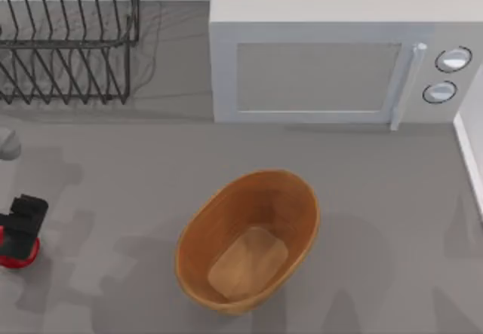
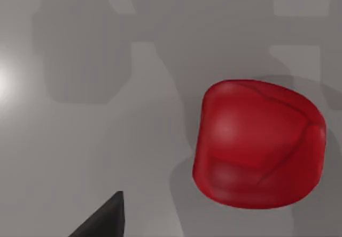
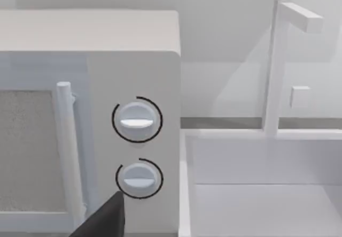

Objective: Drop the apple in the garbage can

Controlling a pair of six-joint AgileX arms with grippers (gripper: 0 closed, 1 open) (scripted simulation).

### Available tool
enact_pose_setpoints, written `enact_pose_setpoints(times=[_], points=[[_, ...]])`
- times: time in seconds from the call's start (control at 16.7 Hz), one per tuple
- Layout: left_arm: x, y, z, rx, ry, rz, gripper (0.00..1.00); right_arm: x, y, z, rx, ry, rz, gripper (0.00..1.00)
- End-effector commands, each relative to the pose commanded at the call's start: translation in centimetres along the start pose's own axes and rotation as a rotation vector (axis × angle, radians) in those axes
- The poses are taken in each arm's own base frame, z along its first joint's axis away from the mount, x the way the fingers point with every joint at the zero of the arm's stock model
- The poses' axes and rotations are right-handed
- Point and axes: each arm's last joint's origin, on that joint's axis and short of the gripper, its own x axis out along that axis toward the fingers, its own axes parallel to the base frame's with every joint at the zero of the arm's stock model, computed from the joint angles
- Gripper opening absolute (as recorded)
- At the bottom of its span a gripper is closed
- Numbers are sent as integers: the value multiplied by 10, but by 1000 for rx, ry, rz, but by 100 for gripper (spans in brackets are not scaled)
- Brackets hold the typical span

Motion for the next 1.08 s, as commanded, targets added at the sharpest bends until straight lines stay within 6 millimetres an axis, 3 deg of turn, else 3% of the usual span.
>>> enact_pose_setpoints(times=[0.36,0.72,1.08], points=[[20,13,30,45,207,-78,100,0,0,0,0,0,0,100],[22,13,31,49,215,-81,100,0,0,0,0,0,0,100],[68,11,24,47,203,-77,100,0,0,0,0,0,0,100]])
